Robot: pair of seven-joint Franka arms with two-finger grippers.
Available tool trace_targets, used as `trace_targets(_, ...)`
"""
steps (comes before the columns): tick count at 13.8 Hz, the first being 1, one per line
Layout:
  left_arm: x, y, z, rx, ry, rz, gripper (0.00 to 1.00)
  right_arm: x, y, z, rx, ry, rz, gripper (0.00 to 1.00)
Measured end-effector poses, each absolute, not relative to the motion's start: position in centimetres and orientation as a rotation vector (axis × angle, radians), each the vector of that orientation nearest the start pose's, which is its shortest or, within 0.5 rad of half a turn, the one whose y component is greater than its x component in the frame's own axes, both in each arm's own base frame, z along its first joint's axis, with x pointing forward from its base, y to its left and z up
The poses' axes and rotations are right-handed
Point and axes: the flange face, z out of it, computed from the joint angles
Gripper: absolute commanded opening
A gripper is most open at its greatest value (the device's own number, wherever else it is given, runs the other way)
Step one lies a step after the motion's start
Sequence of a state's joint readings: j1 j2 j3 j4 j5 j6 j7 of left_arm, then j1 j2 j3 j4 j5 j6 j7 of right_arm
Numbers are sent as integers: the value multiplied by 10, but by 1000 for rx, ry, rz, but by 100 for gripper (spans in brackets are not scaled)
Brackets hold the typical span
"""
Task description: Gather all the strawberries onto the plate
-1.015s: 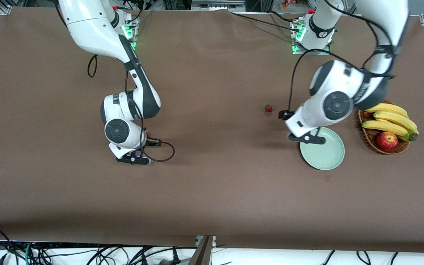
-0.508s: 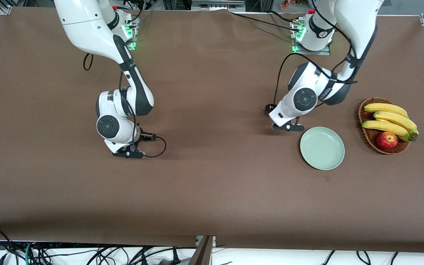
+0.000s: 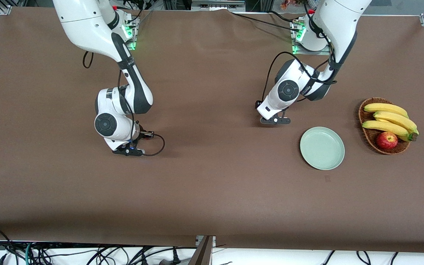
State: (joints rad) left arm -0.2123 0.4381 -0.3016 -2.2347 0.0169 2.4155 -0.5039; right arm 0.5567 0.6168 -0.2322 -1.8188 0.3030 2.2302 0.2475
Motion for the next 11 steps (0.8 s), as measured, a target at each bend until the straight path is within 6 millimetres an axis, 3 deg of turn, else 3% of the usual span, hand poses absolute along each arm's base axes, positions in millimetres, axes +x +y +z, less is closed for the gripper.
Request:
trace_targets(2, 448, -263, 166, -3109, 22, 401, 4, 593, 229, 210, -3026, 198, 311, 5)
trace_targets(4, 450, -262, 168, -3110, 19, 395, 0, 595, 266, 239, -2942, 267, 300, 6)
trace_targets(8, 469, -257, 192, -3093, -1, 402, 2, 581, 382, 289, -2780, 475, 287, 9)
trace_targets(11, 507, -243, 245, -3054, 17, 481, 2, 560, 472, 298, -2676, 602, 217, 10)
